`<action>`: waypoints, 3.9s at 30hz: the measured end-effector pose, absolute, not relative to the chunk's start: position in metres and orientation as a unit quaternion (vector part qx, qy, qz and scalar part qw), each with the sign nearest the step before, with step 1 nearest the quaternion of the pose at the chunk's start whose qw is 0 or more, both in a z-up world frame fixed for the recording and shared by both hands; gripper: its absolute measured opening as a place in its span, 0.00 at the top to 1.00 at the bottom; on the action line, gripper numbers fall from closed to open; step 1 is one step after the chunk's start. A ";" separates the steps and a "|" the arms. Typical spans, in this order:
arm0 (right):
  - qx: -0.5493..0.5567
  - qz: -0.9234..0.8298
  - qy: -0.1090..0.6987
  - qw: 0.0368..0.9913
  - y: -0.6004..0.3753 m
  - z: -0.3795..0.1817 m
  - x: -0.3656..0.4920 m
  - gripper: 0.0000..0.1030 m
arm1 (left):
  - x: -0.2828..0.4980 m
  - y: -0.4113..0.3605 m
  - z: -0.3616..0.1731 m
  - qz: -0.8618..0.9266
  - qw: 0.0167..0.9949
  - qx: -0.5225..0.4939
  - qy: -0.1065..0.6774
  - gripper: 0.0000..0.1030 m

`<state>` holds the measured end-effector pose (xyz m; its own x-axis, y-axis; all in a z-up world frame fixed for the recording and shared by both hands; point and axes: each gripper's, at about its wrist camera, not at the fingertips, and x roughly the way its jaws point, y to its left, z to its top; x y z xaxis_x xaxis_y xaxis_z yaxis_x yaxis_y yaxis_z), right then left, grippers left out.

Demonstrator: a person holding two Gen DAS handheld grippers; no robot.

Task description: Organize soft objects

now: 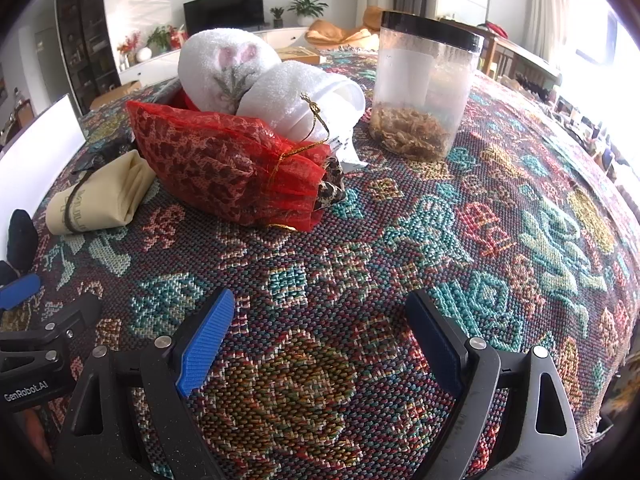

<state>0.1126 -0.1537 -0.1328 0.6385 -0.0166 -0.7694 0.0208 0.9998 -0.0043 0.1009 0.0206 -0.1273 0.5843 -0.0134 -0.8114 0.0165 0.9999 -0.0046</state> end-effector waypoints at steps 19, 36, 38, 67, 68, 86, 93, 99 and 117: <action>0.005 -0.008 0.425 0.905 -0.152 -0.133 0.112 0.13 | 0.091 0.056 -0.060 0.071 0.915 0.067 0.393 0.00; -0.307 0.148 0.415 0.844 -0.066 -0.094 0.186 0.21 | 0.100 0.124 -0.108 0.075 0.875 -0.091 0.469 0.72; -0.322 0.118 0.453 0.823 -0.062 -0.108 0.198 0.87 | 0.085 0.132 -0.100 0.051 0.871 -0.137 0.469 0.72; 0.044 0.359 0.412 0.836 0.039 0.021 0.096 0.29 | -0.038 0.272 0.025 0.226 0.912 -0.062 0.337 0.00; 0.024 0.329 0.417 0.847 0.022 0.006 0.099 0.29 | -0.038 0.257 0.027 0.199 0.920 -0.063 0.332 0.00; 0.002 0.004 0.450 0.893 -0.158 -0.126 0.147 0.19 | 0.092 0.034 -0.117 -0.013 0.884 0.015 0.467 0.00; 0.008 0.002 0.434 0.901 -0.161 -0.130 0.152 0.13 | 0.112 0.031 -0.129 -0.018 0.890 0.009 0.456 0.00; 0.003 -0.002 0.435 0.901 -0.157 -0.131 0.152 0.13 | 0.112 0.032 -0.128 -0.018 0.890 0.008 0.456 0.00; 0.003 -0.001 0.434 0.901 -0.158 -0.131 0.150 0.13 | 0.112 0.032 -0.129 -0.018 0.890 0.008 0.456 0.00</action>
